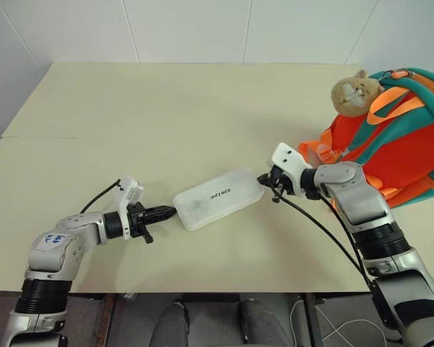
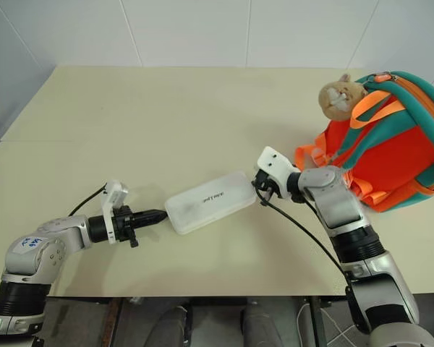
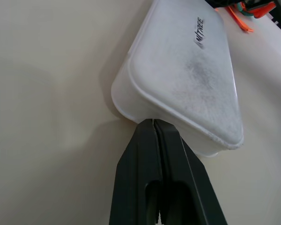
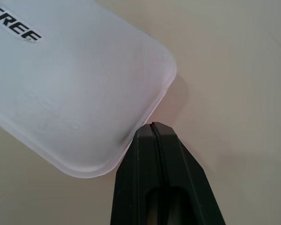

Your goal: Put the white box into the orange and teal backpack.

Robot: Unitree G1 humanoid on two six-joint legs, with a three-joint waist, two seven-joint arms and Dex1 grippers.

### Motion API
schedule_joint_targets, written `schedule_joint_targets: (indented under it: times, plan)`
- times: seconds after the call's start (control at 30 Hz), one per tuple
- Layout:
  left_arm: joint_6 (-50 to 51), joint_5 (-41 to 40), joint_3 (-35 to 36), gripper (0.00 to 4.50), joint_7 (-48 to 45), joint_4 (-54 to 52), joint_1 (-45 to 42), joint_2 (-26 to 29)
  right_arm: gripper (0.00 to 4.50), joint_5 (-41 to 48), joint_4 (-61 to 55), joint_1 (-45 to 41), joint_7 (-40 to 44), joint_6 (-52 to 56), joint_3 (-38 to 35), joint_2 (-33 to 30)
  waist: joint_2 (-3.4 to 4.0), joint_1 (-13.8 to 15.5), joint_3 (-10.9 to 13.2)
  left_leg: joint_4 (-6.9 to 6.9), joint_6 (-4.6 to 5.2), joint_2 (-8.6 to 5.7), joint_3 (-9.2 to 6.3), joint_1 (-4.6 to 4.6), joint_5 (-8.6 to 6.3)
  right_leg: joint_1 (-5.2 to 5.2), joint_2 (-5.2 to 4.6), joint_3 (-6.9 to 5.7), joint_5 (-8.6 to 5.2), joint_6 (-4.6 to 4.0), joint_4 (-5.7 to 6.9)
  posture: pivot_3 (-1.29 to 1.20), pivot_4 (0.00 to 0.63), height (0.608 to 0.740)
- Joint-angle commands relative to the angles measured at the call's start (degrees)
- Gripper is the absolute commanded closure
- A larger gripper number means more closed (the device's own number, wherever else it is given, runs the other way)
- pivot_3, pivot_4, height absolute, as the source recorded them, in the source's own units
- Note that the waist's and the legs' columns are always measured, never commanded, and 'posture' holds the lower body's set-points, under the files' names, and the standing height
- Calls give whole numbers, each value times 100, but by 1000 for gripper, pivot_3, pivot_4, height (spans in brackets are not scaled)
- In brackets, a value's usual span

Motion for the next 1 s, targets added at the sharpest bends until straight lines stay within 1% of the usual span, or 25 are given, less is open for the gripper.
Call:
schedule_joint_targets:
  times: [0.03, 0.4, 0.6, 1.0]
  plan:
    - [-117, 26, -57, 4468, -133, -69, -159, 15, 4500, 238, -458, 6, 310, 122, 75, -88, 0, -4, 0, 1, 0, -1, 0, 0, 0, 1, -1, 0, 0, 0, 0, 0, 150, 740]
    - [-97, 128, -120, 4468, -316, -21, -298, 4, 4500, 590, -1163, 196, 769, 680, 44, -417, 0, 1, 0, 0, 0, -2, -4, 0, 0, 3, -2, -3, 0, 1, -4, 0, 150, 740]
    - [-4, 134, -261, 4468, -575, -83, -370, 228, 4500, 986, -1876, 466, 1071, 1172, 13, -813, 0, 4, 0, -6, 0, -3, -6, -1, 0, 3, -2, -5, 0, 1, -10, 0, 150, 740]
    - [348, 86, -549, 4468, -864, -559, -393, 628, 4500, 1492, -2577, 884, 1291, 1540, -87, -1498, -2, 15, 1, -10, 3, -5, -7, -2, -2, 5, -5, -6, 0, 0, -18, 0, 150, 740]
